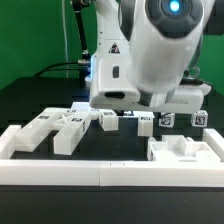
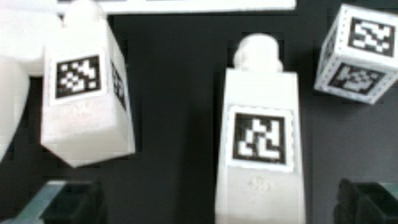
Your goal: Assemble chair
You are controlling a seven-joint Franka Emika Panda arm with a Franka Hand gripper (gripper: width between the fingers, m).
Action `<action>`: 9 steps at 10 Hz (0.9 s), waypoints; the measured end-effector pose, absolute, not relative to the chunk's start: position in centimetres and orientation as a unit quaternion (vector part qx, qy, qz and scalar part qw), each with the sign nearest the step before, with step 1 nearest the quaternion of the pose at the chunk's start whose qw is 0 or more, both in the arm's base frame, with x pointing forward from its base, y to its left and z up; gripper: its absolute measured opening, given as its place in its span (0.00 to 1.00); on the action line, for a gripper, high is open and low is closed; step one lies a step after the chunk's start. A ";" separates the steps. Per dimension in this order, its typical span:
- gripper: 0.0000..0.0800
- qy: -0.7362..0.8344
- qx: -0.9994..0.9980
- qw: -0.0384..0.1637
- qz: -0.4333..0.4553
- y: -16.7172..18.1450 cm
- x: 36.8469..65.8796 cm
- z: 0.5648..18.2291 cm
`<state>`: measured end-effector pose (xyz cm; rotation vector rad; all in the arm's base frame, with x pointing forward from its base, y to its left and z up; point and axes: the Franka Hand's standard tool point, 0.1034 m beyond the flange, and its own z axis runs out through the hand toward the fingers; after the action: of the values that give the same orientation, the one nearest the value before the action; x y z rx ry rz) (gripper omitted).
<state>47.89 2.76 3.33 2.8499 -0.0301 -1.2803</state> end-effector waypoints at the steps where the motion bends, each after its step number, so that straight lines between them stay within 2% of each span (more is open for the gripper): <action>1: 0.81 -0.003 0.914 0.005 -0.405 3.0 48.0 3.2; 2: 0.81 0.007 0.915 0.000 -0.404 3.3 48.0 3.0; 5: 0.81 0.006 0.914 0.000 -0.405 3.2 47.9 3.0; 9: 0.81 0.010 0.916 0.003 -0.402 3.9 46.9 1.6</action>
Offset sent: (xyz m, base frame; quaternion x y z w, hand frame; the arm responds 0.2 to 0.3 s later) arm 0.0000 0.0000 0.0000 0.0000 0.0000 0.0000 1.0000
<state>46.90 3.88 1.64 2.8718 0.0321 -1.2608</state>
